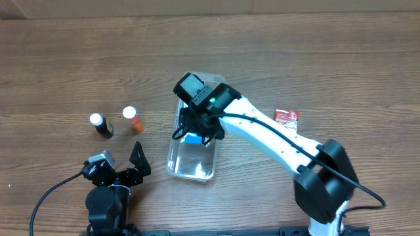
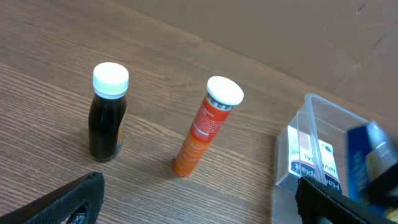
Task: Pack container
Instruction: 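Lower the blue-yellow box into the container's near end and release, then move the right gripper to the red Panadol box and grasp it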
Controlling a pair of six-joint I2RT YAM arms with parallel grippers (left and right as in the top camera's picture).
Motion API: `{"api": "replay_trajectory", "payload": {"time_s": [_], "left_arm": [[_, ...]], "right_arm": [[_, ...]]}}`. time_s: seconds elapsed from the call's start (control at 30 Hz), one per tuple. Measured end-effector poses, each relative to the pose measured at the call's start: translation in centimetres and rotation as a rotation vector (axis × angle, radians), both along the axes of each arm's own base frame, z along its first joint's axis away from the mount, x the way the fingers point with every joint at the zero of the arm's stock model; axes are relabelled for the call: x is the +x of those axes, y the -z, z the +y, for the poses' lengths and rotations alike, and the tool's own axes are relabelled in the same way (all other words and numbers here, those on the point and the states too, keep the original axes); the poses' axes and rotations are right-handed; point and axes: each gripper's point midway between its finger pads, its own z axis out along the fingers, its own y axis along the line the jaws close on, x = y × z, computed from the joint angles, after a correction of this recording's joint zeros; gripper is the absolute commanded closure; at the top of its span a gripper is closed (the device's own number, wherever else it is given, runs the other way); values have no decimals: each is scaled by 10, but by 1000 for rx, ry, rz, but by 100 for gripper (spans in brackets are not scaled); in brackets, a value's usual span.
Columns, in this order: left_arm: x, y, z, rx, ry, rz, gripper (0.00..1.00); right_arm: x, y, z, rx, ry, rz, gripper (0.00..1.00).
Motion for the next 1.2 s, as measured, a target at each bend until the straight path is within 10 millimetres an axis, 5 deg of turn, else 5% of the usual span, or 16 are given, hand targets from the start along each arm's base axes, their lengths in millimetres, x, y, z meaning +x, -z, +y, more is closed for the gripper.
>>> {"api": "replay_trajectory", "payload": {"time_s": [0.4, 0.53, 0.63, 0.7, 0.77, 0.83, 0.93, 1.07, 1.2], "left_arm": [[0, 0, 0, 0, 0, 0, 0], [0, 0, 0, 0, 0, 0, 0], [0, 0, 0, 0, 0, 0, 0], [0, 0, 0, 0, 0, 0, 0], [0, 0, 0, 0, 0, 0, 0], [0, 0, 0, 0, 0, 0, 0], [0, 0, 0, 0, 0, 0, 0], [0, 0, 0, 0, 0, 0, 0], [0, 0, 0, 0, 0, 0, 0]], "right_arm": [[-20, 7, 11, 52, 3, 119, 10], [-9, -3, -5, -3, 16, 50, 0], [25, -61, -48, 4, 107, -109, 0], [59, -108, -110, 9, 218, -227, 0], [82, -122, -175, -43, 312, -268, 0], [95, -106, -227, -115, 371, -231, 0], [93, -50, -265, -196, 374, -76, 0], [71, 18, -277, -260, 260, 95, 0], [65, 42, -279, -267, 217, 109, 0]]}}
